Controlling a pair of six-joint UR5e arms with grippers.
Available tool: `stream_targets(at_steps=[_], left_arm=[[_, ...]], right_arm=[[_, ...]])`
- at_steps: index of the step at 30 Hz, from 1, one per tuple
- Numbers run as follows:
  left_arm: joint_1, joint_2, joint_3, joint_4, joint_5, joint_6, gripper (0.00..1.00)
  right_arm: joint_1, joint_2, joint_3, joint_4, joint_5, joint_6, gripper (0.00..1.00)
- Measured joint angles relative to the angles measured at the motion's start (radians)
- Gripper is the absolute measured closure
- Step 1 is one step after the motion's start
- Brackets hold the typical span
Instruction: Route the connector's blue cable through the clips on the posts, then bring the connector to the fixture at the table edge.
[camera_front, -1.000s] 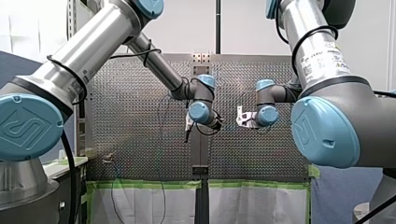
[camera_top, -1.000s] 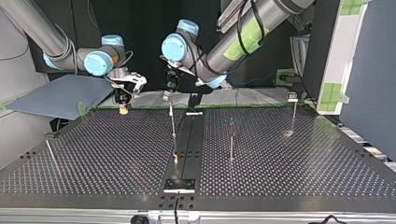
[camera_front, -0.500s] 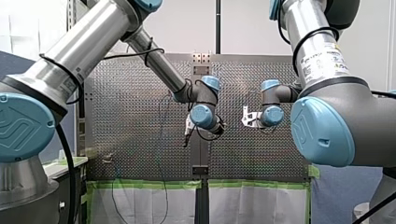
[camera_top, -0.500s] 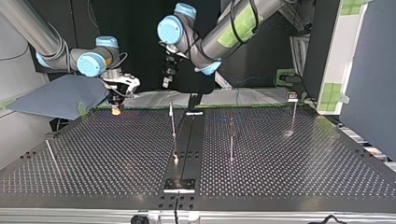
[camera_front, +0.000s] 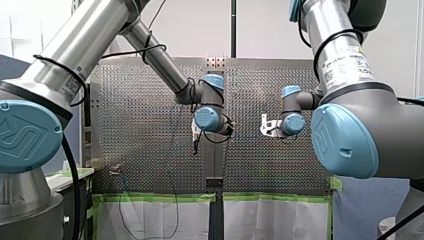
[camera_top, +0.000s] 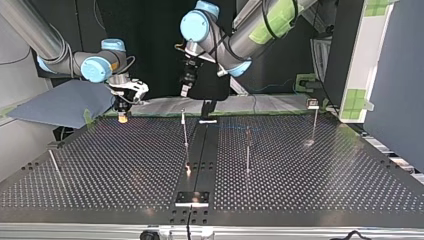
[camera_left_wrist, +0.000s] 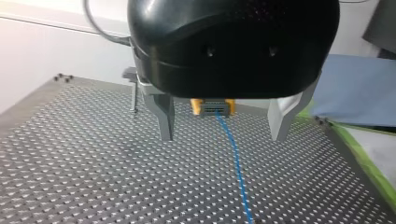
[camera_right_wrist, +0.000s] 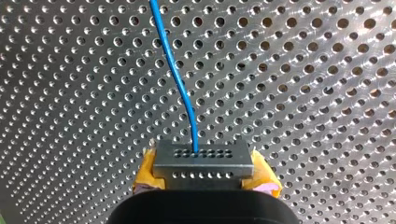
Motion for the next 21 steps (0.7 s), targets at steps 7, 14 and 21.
stream_targets(at_steps=[7,14,21], left_arm=[[0.013,0.054,-0.054,0.054,0.015,-0.054,0.0],[0.014,0.106,-0.106,0.107,0.011,-0.106,0.0],[0.014,0.166,-0.166,0.166,-0.001,-0.165,0.0]], right_arm=[[0.0,0.0,0.0,0.002,0.0,0.0,1.0],[0.0,0.0,0.0,0.003,-0.011,0.004,1.0],[0.0,0.0,0.0,0.004,-0.019,0.005,1.0]])
